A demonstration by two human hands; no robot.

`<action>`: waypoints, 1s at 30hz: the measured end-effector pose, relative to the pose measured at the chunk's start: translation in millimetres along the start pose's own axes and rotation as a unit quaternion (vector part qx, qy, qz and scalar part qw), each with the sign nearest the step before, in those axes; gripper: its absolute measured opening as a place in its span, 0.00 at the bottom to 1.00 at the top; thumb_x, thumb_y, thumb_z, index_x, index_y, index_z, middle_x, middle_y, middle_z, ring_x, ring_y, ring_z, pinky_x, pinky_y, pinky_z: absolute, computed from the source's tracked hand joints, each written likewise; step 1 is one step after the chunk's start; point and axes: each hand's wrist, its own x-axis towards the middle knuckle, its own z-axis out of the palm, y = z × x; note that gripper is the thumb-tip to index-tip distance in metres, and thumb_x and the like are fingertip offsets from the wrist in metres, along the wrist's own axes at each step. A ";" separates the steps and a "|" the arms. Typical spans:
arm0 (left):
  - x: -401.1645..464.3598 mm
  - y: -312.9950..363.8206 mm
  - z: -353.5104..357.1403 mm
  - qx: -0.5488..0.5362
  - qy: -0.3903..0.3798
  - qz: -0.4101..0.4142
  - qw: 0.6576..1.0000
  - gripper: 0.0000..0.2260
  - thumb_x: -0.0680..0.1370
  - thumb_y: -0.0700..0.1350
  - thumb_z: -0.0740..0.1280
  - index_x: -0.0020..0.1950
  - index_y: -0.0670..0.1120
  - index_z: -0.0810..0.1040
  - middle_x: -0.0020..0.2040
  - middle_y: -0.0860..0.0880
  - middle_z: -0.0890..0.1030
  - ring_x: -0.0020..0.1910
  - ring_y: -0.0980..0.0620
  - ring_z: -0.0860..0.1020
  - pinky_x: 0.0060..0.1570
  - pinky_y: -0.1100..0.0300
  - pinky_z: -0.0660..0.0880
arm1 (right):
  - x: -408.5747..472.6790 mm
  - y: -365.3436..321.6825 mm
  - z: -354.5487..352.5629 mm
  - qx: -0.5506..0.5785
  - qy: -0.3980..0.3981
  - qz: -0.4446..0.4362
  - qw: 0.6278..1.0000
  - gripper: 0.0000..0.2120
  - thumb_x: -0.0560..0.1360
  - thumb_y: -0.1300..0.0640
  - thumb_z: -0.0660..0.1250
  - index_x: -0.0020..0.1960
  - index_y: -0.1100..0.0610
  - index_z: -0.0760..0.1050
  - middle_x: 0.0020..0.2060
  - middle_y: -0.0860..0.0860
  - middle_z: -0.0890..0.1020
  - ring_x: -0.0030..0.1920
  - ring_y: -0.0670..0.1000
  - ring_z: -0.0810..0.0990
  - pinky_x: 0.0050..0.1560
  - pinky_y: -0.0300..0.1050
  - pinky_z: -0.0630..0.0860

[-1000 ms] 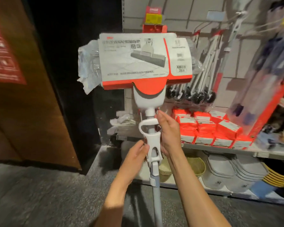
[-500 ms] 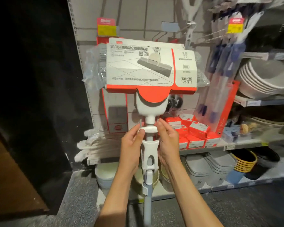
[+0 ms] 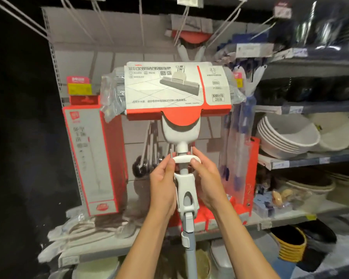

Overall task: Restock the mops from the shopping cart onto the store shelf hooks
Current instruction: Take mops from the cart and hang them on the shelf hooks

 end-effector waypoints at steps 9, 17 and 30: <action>36.2 -21.0 106.1 0.017 -0.013 0.039 0.999 0.11 0.84 0.42 0.60 0.60 0.42 0.81 0.54 0.42 0.85 0.53 0.45 0.82 0.61 0.47 0.75 | 53.6 -59.4 -72.8 0.017 0.018 -0.044 0.999 0.16 0.80 0.64 0.64 0.68 0.61 0.74 0.55 0.59 0.84 0.51 0.54 0.82 0.56 0.49 0.79; 67.2 -20.4 160.6 0.070 -0.073 0.069 0.992 0.13 0.85 0.40 0.57 0.61 0.43 0.80 0.55 0.41 0.85 0.54 0.47 0.82 0.60 0.47 0.75 | 94.4 -100.4 -95.5 0.068 0.038 -0.074 0.994 0.14 0.80 0.65 0.64 0.65 0.60 0.77 0.55 0.62 0.84 0.54 0.60 0.82 0.62 0.58 0.77; 159.4 2.8 212.6 0.015 -0.064 0.130 0.989 0.11 0.83 0.43 0.64 0.64 0.54 0.78 0.67 0.42 0.79 0.66 0.42 0.78 0.69 0.39 0.71 | 181.2 -157.8 -85.5 0.046 0.028 -0.153 0.987 0.10 0.81 0.63 0.64 0.60 0.58 0.79 0.50 0.59 0.85 0.47 0.53 0.84 0.50 0.48 0.81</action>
